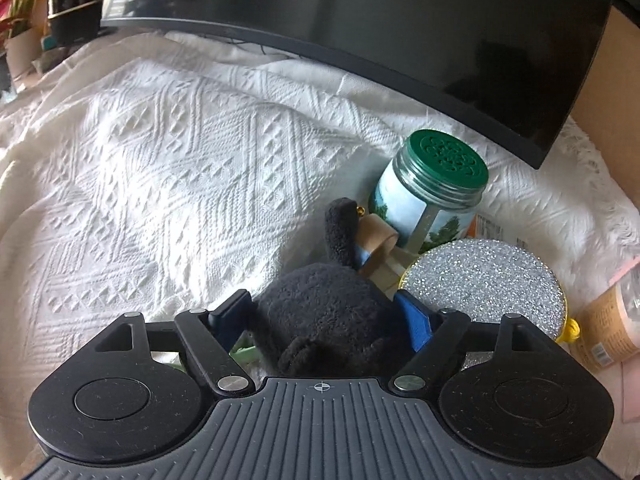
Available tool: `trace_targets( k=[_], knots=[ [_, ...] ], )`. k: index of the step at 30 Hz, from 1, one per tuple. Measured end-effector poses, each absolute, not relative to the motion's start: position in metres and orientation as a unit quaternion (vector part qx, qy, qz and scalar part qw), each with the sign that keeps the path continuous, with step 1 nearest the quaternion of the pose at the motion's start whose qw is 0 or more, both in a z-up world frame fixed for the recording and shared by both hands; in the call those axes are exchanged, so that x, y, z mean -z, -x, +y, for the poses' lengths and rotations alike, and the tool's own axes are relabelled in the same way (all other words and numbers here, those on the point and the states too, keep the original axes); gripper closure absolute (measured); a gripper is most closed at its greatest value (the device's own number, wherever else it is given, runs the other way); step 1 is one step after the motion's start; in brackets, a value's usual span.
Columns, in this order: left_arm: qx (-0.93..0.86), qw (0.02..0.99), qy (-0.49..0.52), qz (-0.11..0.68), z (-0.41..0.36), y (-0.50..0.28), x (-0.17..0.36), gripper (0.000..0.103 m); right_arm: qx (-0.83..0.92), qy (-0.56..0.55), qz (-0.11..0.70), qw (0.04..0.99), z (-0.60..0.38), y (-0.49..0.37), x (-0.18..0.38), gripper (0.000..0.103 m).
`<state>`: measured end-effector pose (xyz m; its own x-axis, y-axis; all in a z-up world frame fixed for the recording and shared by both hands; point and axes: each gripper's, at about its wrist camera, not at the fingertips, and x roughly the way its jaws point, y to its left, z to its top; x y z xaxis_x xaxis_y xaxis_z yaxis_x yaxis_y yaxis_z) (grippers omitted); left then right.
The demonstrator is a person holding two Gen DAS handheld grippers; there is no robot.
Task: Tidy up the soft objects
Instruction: 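Reach the left tool to the black plush toy and close on it, then lift the black plush with the left tool while the right tool grasps the green plastic clip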
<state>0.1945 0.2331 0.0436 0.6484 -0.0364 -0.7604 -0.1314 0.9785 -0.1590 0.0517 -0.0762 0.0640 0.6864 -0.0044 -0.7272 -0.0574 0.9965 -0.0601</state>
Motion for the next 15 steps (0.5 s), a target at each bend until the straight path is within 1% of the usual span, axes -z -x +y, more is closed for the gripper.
trace_targets(
  k=[4,6,15],
  knots=[
    [-0.016,0.899,0.107,0.423,0.231,-0.192,-0.042,0.022,-0.012,0.035,0.405,0.914,-0.078,-0.05,-0.06,0.0],
    [-0.014,0.901,0.111,0.419,0.231,-0.188,-0.045,0.025,-0.014,0.035,0.405,0.914,-0.078,-0.049,-0.06,0.0],
    [0.016,0.919,0.154,0.364,0.252,-0.149,-0.074,0.026,-0.027,0.05,0.392,0.918,-0.068,-0.051,-0.066,0.0]
  ],
)
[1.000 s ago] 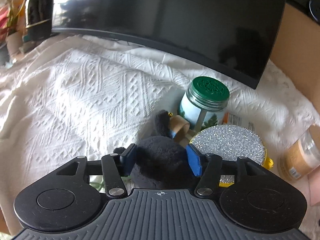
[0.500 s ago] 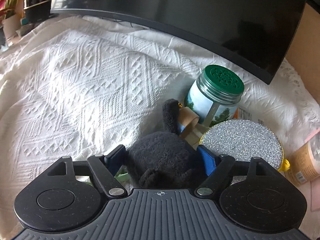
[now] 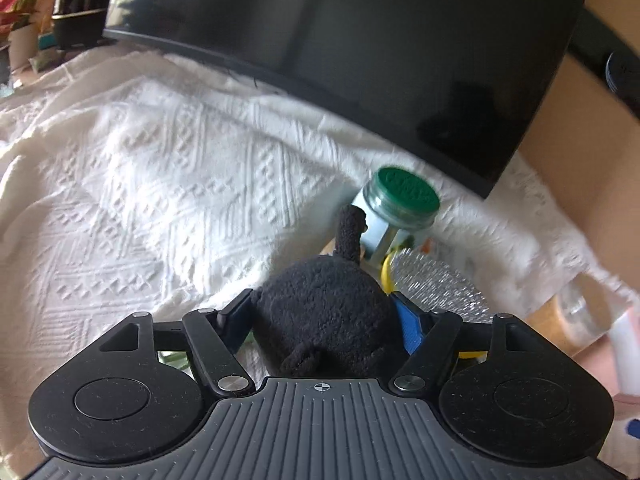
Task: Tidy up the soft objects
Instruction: 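Lift the black plush with the left tool while the right tool grasps the green plastic clip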
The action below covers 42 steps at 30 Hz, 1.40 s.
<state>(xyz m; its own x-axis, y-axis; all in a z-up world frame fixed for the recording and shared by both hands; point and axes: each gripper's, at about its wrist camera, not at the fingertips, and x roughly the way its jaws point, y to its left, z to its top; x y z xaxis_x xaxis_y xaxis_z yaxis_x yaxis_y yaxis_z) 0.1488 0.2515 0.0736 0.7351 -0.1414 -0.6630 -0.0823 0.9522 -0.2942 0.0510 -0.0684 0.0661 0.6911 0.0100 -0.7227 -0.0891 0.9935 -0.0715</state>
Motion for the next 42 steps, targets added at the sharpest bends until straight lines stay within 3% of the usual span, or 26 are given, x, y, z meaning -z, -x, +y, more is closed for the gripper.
trace_targets(
  k=[17,25,37,38,39,42],
  knots=[
    [-0.039,0.925,0.217,0.31,0.362,-0.112,-0.093,0.027,-0.136,0.119,0.329,0.927,0.055,-0.079,-0.09,0.0],
    [-0.044,0.916,0.263,0.3,0.409,-0.101,-0.083,0.027,-0.247,0.14,0.308,0.908,0.154,-0.099,-0.079,0.016],
    [-0.027,0.914,0.251,0.317,0.426,-0.099,-0.075,0.027,-0.269,0.122,0.371,0.88,0.232,-0.157,-0.019,0.016],
    [-0.026,0.914,0.25,0.319,0.425,-0.099,-0.074,0.027,-0.27,0.118,0.378,0.878,0.232,-0.16,-0.017,0.018],
    [-0.025,0.913,0.249,0.321,0.425,-0.1,-0.074,0.027,-0.27,0.115,0.383,0.876,0.231,-0.162,-0.017,0.03],
    [-0.022,0.913,0.247,0.325,0.42,-0.105,-0.074,0.027,-0.275,0.109,0.381,0.876,0.224,-0.162,-0.027,0.031]
  ],
)
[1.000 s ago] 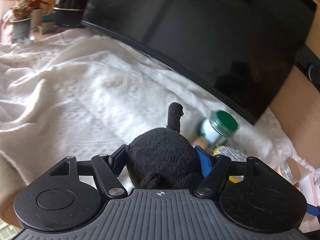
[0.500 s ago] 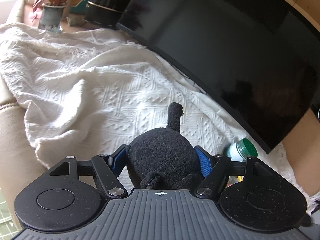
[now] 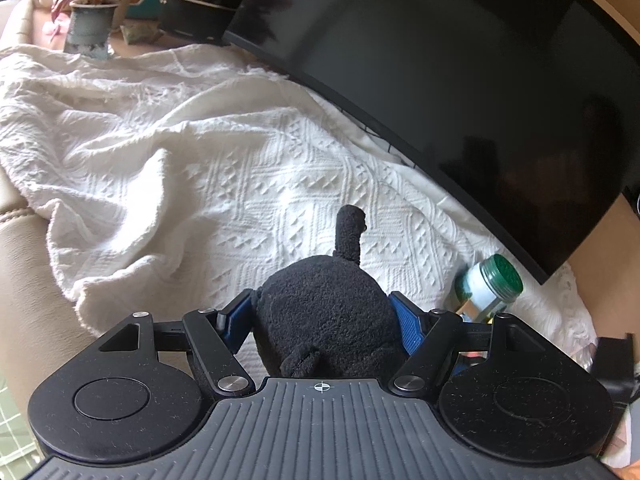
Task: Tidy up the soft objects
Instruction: 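Lift the black plush with the left tool while the right tool grasps the green plastic clip, then carry plush and clip into the pink box and open both tools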
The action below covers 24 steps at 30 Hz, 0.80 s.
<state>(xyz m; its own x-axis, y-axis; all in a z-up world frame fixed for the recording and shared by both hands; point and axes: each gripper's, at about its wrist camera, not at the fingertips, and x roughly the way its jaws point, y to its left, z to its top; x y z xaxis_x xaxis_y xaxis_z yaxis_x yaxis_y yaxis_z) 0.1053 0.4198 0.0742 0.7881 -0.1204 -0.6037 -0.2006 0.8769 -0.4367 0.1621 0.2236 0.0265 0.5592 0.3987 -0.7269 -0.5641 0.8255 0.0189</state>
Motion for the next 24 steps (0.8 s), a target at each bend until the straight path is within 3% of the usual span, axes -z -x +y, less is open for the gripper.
trace_targets(
  k=[12,24],
  knots=[
    [0.082,0.931,0.199,0.293,0.319,-0.146,-0.132,0.026,-0.212,0.104,0.291,0.927,0.115,-0.121,-0.131,0.031],
    [0.307,0.895,0.117,0.301,0.101,-0.194,-0.188,0.026,0.001,0.139,0.229,0.963,-0.065,-0.064,-0.178,0.031]
  ],
)
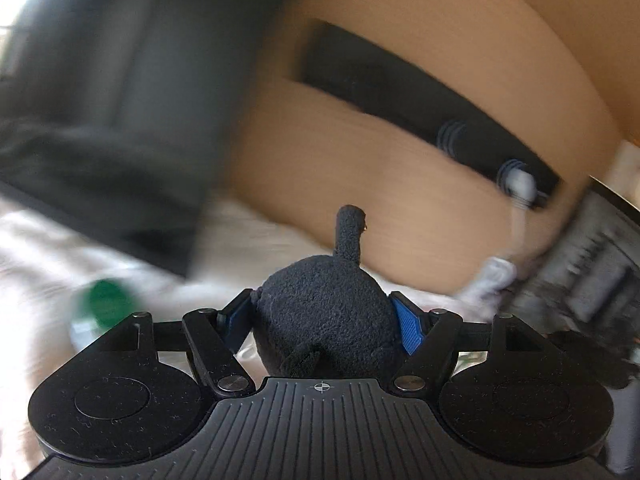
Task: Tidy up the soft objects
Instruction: 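Carry plush and clip into the pink box and open both tools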
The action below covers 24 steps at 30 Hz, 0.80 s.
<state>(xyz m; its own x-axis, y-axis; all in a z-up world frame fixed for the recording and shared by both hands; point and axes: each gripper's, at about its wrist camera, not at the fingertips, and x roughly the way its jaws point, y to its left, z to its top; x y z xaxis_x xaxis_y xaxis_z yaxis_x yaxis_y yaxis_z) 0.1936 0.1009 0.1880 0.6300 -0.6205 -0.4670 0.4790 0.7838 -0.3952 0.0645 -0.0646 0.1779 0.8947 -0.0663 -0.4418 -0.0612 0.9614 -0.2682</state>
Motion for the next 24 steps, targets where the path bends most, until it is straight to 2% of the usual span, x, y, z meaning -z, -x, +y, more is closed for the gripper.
trace_targets(
  k=[5,9,11,12,14,17,19,24],
  knots=[
    [0.385,0.861,0.085,0.322,0.004,-0.209,-0.201,0.026,0.056,0.13,0.239,0.961,-0.12,-0.061,-0.17,0.031],
    [0.409,0.839,0.061,0.353,-0.058,-0.221,-0.192,0.024,0.076,0.113,0.262,0.956,-0.15,-0.073,-0.147,0.031],
    [0.41,0.821,0.076,0.391,-0.079,-0.237,-0.17,0.023,0.067,0.095,0.282,0.952,-0.159,-0.084,-0.132,0.026],
    [0.403,0.813,0.071,0.415,-0.09,-0.243,-0.155,0.023,0.072,0.085,0.296,0.949,-0.164,-0.089,-0.122,0.017],
    [0.38,0.817,0.021,0.433,-0.107,-0.243,-0.128,0.026,0.083,0.075,0.311,0.944,-0.168,-0.088,-0.107,0.016],
    [0.367,0.848,-0.042,0.38,-0.126,-0.23,-0.109,0.028,0.083,0.066,0.331,0.938,-0.173,-0.082,-0.092,0.016],
    [0.382,0.853,-0.023,0.354,-0.127,-0.225,-0.11,0.028,0.086,0.077,0.336,0.935,-0.173,-0.074,-0.085,0.016],
    [0.395,0.845,0.024,0.359,-0.104,-0.218,-0.119,0.029,0.085,0.065,0.335,0.936,-0.182,-0.051,-0.086,0.016]
  ],
)
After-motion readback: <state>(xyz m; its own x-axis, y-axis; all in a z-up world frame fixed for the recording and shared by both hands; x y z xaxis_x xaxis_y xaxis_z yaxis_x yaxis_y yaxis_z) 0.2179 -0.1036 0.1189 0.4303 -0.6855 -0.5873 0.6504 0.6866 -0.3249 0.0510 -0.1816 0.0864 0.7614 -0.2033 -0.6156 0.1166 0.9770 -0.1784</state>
